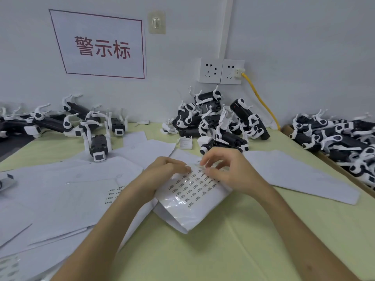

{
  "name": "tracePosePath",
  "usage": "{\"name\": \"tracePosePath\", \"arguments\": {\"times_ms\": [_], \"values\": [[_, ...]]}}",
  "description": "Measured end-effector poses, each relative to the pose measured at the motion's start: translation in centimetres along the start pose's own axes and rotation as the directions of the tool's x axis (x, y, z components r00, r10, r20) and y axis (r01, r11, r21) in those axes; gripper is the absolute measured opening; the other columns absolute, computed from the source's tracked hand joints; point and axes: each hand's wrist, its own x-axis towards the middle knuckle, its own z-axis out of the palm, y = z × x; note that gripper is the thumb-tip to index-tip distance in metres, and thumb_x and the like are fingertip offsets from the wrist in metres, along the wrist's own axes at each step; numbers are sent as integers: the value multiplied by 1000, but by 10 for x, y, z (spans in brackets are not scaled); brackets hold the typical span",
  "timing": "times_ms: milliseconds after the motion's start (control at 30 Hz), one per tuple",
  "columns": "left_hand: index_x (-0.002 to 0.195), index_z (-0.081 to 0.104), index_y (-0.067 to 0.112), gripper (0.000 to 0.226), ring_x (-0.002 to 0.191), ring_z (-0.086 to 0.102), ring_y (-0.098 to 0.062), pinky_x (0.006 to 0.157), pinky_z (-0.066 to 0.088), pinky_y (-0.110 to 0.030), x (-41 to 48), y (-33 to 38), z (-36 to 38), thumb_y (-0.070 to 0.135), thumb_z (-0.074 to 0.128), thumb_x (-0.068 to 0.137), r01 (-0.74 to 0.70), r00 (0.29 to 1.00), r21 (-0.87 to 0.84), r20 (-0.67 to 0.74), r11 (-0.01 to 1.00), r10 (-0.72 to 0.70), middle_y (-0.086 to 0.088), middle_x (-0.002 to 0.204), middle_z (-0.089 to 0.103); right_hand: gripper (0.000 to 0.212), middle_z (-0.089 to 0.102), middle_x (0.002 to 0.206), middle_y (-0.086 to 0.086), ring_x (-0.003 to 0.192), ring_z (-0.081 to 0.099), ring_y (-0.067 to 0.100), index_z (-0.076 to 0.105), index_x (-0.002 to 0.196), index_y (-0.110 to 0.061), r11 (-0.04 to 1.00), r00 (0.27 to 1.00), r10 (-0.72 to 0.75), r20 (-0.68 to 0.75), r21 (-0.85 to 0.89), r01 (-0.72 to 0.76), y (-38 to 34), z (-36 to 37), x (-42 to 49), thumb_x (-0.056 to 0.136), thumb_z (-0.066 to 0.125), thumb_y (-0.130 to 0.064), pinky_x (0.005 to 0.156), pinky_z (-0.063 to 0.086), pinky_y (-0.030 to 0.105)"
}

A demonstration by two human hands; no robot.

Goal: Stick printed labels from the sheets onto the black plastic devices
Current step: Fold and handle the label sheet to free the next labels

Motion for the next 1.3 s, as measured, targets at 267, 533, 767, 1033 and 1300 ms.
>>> {"name": "tracePosePath", "arguments": {"times_ms": [267, 533, 767, 1033, 1300], "values": [[93, 80, 15, 14, 80, 72, -23, 85, 58, -39, 2, -3, -1, 6, 69, 91, -25, 995, 13, 95, 1000, 23, -13, 95, 78, 20, 71, 93, -15, 85, 65, 4, 76, 87, -27, 998, 1000, -4, 17, -68, 5, 5, 0, 0, 83, 80, -7, 72, 51, 21], [103, 70, 15, 18, 82, 73, -24, 72, 58, -33, 1, -4, 0, 1, 63, 94, 6, 971, -36, 240, 999, 3, -9, 97, 77, 21, 72, 93, -19, 88, 67, 2, 77, 88, -34, 994, 998, 33, 45, -105, -28, 8, -1, 1, 76, 88, -20, 75, 48, 13], [116, 70, 7, 25, 89, 74, -27, 79, 61, -38, 1, -5, -2, -1, 64, 93, 1, 963, -67, 269, 998, 17, -14, 108, 77, 22, 72, 92, -16, 86, 67, 2, 78, 87, -27, 995, 998, 30, 48, -95, -25, 4, -3, -1, 73, 91, -16, 74, 50, 20], [102, 53, 16, 33, 80, 67, -27, 71, 54, -35, 2, -6, 1, -11, 66, 88, -28, 971, -113, 232, 993, 54, -13, 99, 75, 19, 74, 85, -11, 79, 68, 5, 77, 79, -23, 998, 998, 41, 47, -45, -39, 4, 0, 1, 73, 89, -8, 71, 51, 20], [108, 72, 25, 48, 73, 64, -19, 64, 53, -26, 2, -7, 1, -16, 55, 89, -121, 949, -81, 284, 989, 139, -12, 89, 71, 19, 75, 79, -3, 79, 72, 14, 76, 74, -20, 998, 998, 53, 17, -15, -53, 4, -1, -1, 74, 88, -6, 73, 56, 27]]}}
